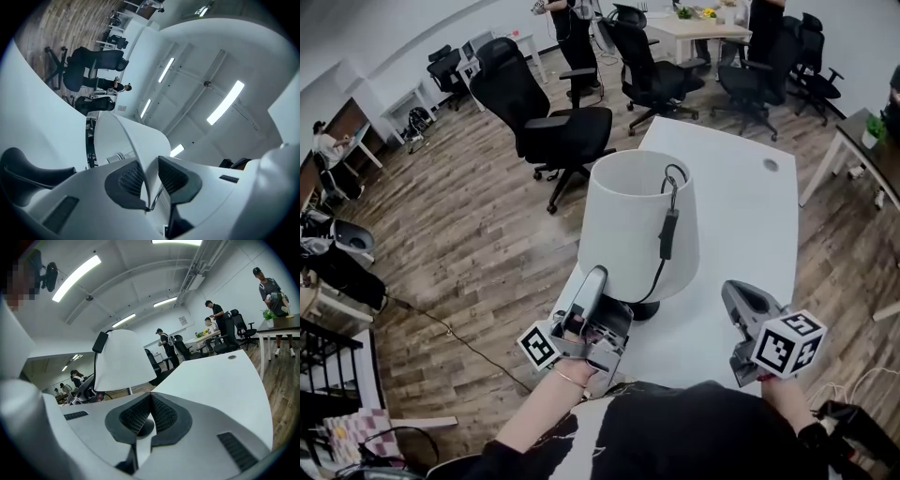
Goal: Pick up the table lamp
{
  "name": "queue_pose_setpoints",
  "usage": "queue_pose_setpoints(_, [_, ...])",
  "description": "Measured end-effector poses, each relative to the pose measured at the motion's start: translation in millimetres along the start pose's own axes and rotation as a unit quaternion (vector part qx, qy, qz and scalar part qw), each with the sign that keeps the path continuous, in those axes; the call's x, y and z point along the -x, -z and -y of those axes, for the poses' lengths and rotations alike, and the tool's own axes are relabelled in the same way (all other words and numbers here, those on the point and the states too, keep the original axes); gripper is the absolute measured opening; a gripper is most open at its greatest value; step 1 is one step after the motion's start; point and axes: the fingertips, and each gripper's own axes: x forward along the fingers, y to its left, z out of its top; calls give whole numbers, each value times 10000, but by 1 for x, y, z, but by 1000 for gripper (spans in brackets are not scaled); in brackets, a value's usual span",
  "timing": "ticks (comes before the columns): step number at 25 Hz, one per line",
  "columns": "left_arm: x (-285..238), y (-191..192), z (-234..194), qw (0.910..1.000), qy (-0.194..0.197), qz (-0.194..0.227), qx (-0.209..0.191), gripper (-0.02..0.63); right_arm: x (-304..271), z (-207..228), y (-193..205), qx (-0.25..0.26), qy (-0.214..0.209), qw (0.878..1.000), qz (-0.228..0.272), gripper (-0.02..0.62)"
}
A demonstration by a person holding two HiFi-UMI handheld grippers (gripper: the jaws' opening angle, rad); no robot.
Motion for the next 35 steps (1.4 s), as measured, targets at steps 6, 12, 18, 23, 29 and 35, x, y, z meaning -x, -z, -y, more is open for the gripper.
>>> queue_pose_setpoints(6, [-9, -9, -7, 9999, -1, -90, 142, 75, -4, -3, 0, -82, 108, 9999, 82, 11])
queue_pose_setpoints(12, [-16, -16, -12, 9988, 34, -129, 465, 57, -16, -10, 11, -156, 257, 9995, -29, 11])
queue_pose_setpoints(18, [-31, -18, -18, 9958, 123, -518, 746, 38, -38, -15, 33, -322, 243, 9991, -131, 11])
queue_pose_setpoints(23, [-45, -22, -26, 9932, 200, -784, 835, 28, -65, -28, 37, -729, 41, 9973, -91, 11])
queue_pose_setpoints(29, [-58, -29, -36, 9925, 249, -767, 918, 14, -96, -34, 41, -980, -119, 9950, -124, 11])
queue_pose_setpoints(35, [-66, -37, -41, 9933, 194, -752, 857, 11, -121, -35, 45, -854, -167, 9959, -245, 12])
